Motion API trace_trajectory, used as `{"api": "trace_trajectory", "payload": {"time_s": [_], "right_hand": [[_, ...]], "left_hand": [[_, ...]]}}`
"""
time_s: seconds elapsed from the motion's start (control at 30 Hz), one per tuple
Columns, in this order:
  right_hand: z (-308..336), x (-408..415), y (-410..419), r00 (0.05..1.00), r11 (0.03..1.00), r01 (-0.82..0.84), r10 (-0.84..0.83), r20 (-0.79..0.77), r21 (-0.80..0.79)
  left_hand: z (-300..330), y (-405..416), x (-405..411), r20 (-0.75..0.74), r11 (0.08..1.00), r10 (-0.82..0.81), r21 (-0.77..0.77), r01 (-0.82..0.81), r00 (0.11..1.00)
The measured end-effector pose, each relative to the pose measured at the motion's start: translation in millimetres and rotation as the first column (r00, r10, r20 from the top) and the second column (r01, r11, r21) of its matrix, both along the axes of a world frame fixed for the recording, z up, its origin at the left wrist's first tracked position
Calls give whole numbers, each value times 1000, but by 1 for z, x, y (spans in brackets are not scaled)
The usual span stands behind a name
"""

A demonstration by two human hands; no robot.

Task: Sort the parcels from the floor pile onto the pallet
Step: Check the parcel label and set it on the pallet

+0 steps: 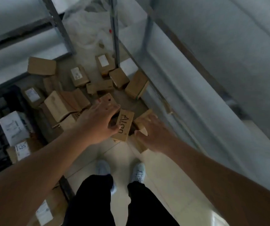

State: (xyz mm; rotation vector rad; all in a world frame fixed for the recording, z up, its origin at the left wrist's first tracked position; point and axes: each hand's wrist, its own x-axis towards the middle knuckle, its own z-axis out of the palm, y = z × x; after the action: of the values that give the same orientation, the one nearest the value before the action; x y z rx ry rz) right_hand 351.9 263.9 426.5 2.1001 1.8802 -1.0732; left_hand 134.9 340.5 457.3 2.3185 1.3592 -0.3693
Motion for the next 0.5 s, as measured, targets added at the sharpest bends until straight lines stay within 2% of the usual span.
{"api": "trace_trajectory", "payload": {"time_s": [0.2, 0.5], "right_hand": [[-142, 12, 63, 998, 989, 25, -33, -47, -147], [-382, -2, 118, 988, 929, 125, -149, -42, -348]], "left_hand": [[-148, 75, 17, -33, 991, 22, -132, -26, 999], [-403, 148, 12, -120, 951, -64, -309, 24, 991]]}}
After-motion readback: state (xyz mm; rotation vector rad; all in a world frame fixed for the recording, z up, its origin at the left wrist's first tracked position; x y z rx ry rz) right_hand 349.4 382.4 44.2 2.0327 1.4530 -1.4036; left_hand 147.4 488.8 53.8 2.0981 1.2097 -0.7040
